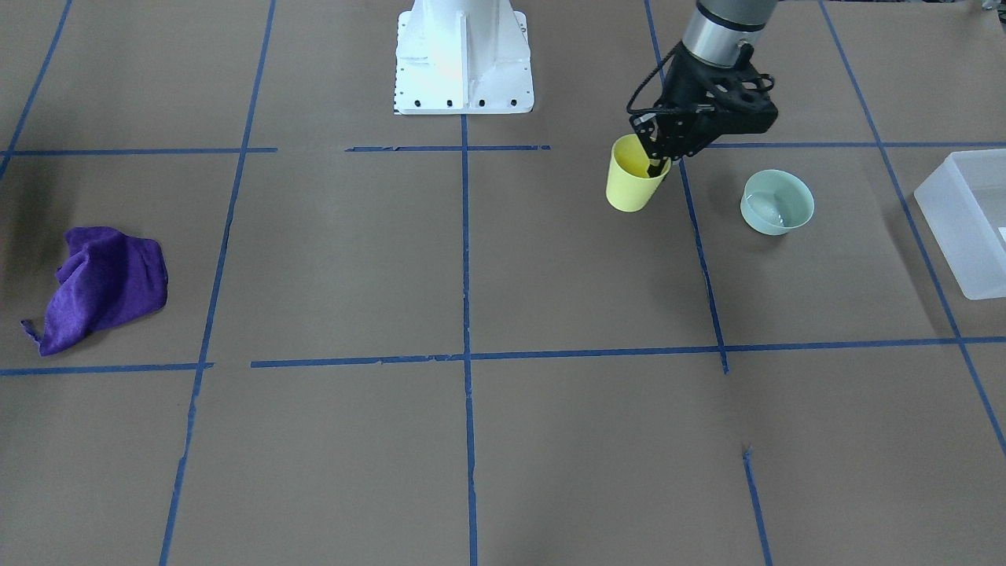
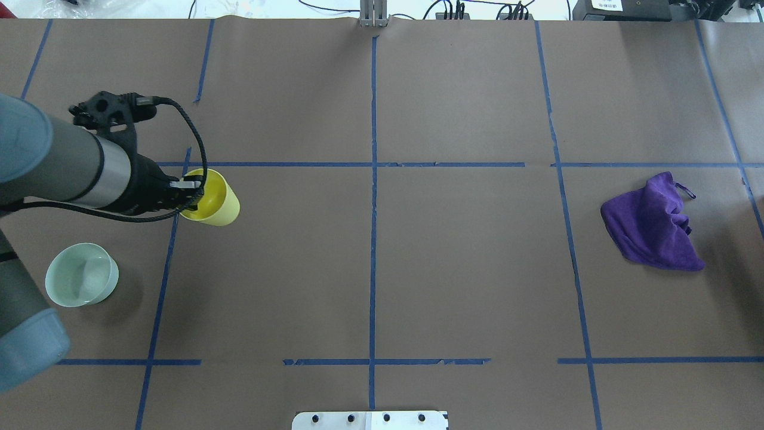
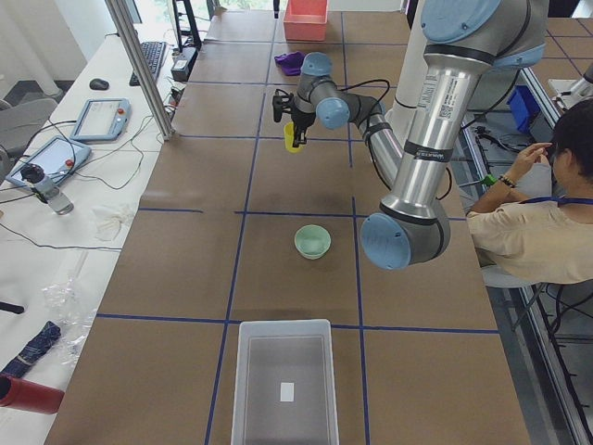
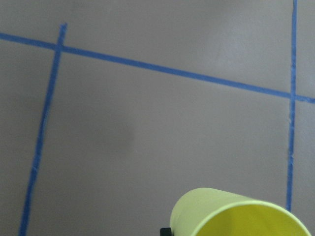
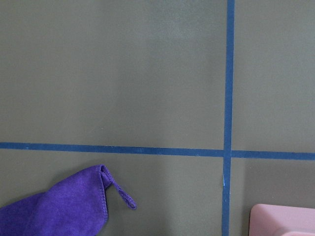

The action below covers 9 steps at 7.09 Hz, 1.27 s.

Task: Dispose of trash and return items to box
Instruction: 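Lift the yellow cup with the left gripper and carry it off the table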

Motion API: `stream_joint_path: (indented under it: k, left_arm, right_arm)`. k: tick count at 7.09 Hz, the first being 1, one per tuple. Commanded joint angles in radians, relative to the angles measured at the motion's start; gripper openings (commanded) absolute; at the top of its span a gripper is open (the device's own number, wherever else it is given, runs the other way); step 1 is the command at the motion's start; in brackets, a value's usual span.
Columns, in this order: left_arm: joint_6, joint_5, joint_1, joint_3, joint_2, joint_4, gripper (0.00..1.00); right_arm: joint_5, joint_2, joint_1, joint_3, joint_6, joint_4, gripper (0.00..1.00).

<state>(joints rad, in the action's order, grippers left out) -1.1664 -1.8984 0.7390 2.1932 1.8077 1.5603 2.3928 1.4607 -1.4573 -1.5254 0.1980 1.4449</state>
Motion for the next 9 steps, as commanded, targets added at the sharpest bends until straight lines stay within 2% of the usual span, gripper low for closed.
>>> stream_joint_path:
  k: [1, 3, 4, 6, 7, 8, 9]
  left_arm:
    - [0.428, -0.072, 0.208, -0.024, -0.146, 0.013, 0.00]
    - [0.888, -0.226, 0.505, -0.206, -0.153, 0.014, 0.00]
    - [1.104, -0.263, 0.643, -0.319, -0.150, 0.023, 0.00]
    - [1.397, -0.295, 0.831, -0.552, -0.154, 0.128, 0.00]
    - [1.538, -0.295, 0.914, -0.661, -0.154, 0.153, 0.00]
    - [1.597, -0.297, 0.922, -0.743, -0.166, 0.177, 0.00]
    - [1.596, -0.335, 0.921, -0.754, -0.213, 0.203, 0.00]
  right_arm:
    - [0.000, 0.009, 0.000, 0.023, 0.001, -0.059, 1.00]
    - [0.002, 0.007, 0.000, 0.019, 0.001, -0.061, 1.00]
    - [0.002, 0.007, 0.000, 0.016, 0.001, -0.061, 1.00]
    - [0.003, 0.009, 0.000, 0.008, 0.001, -0.061, 1.00]
    - [0.003, 0.009, 0.000, 0.010, 0.001, -0.061, 1.00]
    - [0.003, 0.009, 0.000, 0.011, 0.001, -0.061, 1.00]
    - [0.003, 0.009, 0.000, 0.011, 0.001, -0.061, 1.00]
